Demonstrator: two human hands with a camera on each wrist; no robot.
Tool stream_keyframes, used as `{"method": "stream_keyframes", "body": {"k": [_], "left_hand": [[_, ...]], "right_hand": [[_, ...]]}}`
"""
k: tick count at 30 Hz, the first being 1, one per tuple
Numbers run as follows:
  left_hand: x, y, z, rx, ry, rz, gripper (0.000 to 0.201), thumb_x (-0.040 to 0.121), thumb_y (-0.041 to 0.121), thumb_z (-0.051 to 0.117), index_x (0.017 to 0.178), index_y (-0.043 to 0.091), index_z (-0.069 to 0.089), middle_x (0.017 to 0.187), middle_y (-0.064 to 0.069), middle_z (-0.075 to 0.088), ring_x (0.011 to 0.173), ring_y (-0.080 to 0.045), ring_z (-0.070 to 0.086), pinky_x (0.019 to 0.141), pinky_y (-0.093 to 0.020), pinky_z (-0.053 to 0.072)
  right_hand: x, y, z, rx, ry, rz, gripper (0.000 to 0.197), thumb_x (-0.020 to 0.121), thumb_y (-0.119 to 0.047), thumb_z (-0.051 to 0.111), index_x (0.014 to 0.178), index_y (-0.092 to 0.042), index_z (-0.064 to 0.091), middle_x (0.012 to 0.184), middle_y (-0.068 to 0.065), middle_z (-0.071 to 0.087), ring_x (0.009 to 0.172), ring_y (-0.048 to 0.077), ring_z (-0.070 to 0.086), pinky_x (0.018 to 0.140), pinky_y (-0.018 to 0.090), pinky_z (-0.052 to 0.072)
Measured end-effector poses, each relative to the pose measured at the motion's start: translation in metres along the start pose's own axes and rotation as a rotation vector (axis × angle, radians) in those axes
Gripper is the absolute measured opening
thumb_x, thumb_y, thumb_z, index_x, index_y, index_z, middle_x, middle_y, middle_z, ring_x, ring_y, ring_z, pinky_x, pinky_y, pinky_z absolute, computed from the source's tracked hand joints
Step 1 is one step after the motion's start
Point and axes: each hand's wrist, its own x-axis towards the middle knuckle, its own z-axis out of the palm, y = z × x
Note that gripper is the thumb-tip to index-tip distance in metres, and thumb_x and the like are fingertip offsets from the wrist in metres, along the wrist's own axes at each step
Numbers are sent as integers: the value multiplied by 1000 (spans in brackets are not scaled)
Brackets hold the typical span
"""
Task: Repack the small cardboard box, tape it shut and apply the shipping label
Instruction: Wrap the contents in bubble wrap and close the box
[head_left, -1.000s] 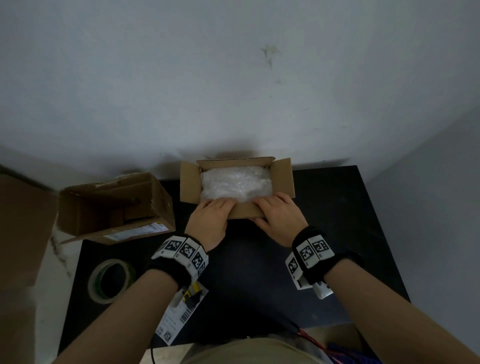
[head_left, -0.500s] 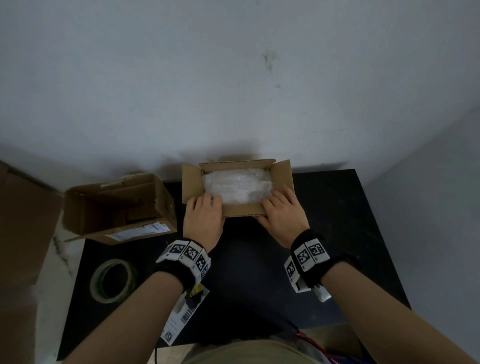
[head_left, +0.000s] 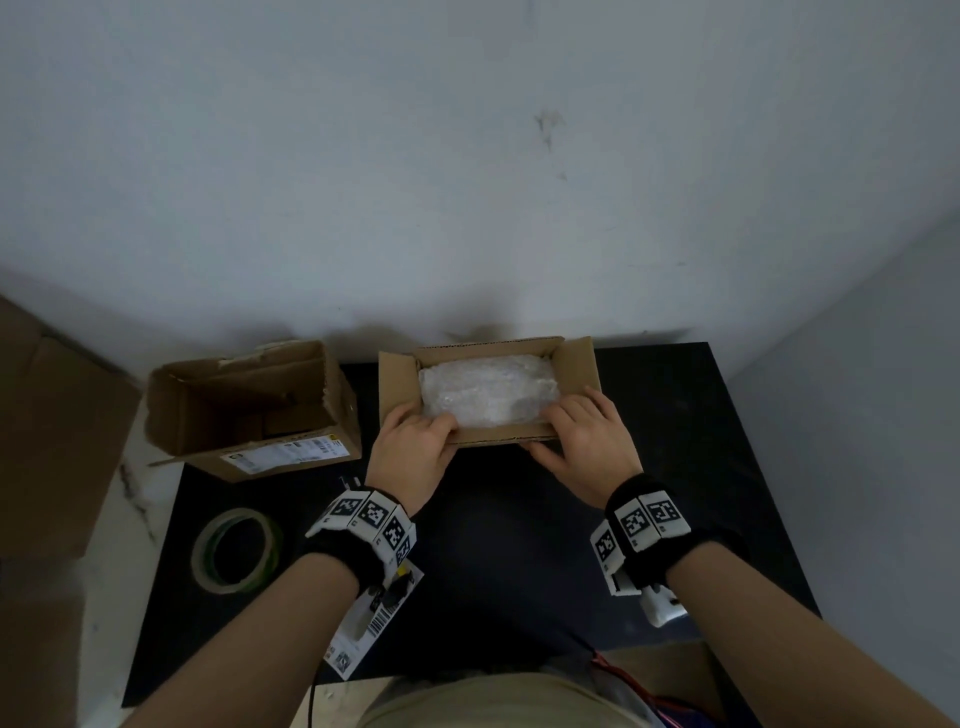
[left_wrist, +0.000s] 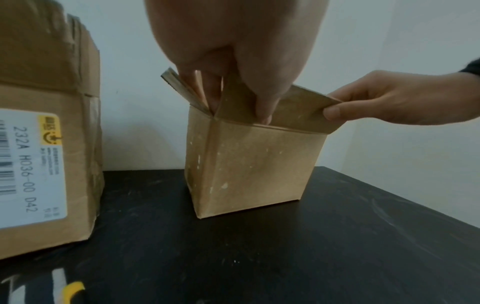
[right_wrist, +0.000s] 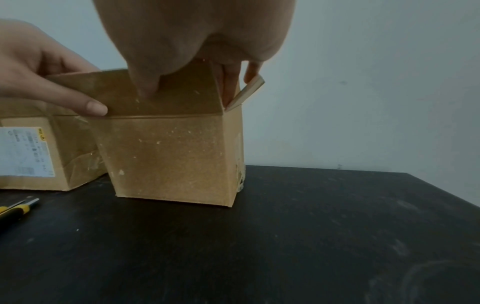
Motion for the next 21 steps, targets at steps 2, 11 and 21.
{"method": "stream_keyframes", "body": {"k": [2,11,21], "left_hand": [[-1,-1,-3,-32,16,-14,24,64,9,79,81,15,63,65,1,66,66,-22,65,95,-40,44],[-8,-10,-18,-12,17,-76,31,70,22,78,97,14,65,119,-9,58,117,-31,52,103,-48,36],[-9,-3,-33,-266,41,-394,50,82,26,70,126,18,47,157,-7,10,139,-27,27,100,-39,41]], "right_hand": [[-3,3,-1,17,-14,-13,54,84,-62,38,95,-18,66,96,-3,67,96,15,62,107,35,33],[-8,8,-13,160,-20,97,49,79,-45,66,112,-9,62,138,13,45,129,29,43,106,45,40],[4,-6,-24,464,22,363,58,80,-31,72,128,-10,48,150,4,23,129,17,39,98,21,37]]}}
